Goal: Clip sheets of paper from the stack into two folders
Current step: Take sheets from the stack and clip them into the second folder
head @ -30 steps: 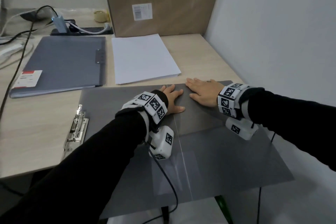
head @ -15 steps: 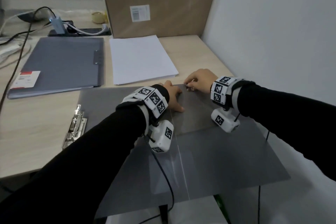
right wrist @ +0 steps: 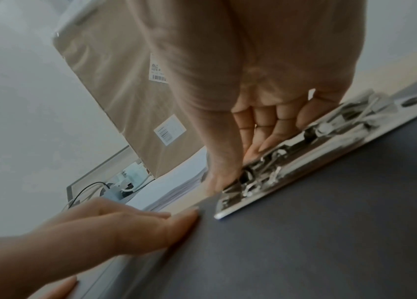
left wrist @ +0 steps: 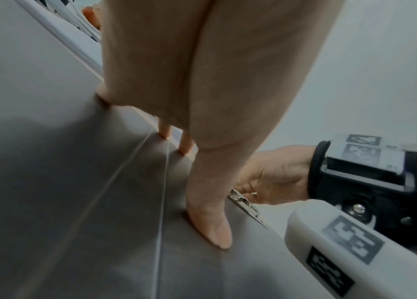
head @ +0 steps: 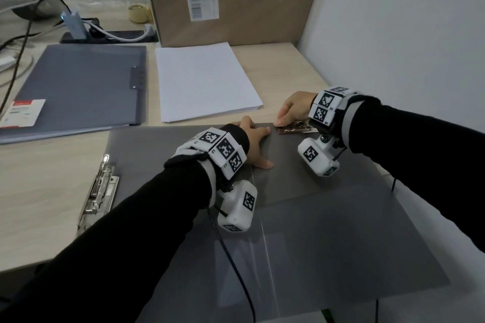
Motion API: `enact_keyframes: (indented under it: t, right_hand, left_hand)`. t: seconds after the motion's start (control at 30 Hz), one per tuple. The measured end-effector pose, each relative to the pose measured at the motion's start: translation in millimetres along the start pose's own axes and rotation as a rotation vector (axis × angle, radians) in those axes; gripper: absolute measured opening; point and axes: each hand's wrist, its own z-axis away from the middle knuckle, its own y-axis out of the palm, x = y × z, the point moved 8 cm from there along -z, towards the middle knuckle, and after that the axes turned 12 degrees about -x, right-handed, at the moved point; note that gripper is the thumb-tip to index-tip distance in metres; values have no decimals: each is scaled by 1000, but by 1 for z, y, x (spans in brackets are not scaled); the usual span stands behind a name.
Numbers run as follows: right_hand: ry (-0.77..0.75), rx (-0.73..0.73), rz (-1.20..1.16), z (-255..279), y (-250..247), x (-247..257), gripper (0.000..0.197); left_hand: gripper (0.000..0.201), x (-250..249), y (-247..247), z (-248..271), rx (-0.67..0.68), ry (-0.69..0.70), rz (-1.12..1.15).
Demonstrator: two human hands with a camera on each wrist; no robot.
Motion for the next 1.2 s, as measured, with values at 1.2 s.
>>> enact_keyframes:
  t: [1.2]
  right_hand:
    - [-177,-62,230,87,-18,-12,82]
  left_hand:
    - [38,8,-42,-39,-197,-187,389]
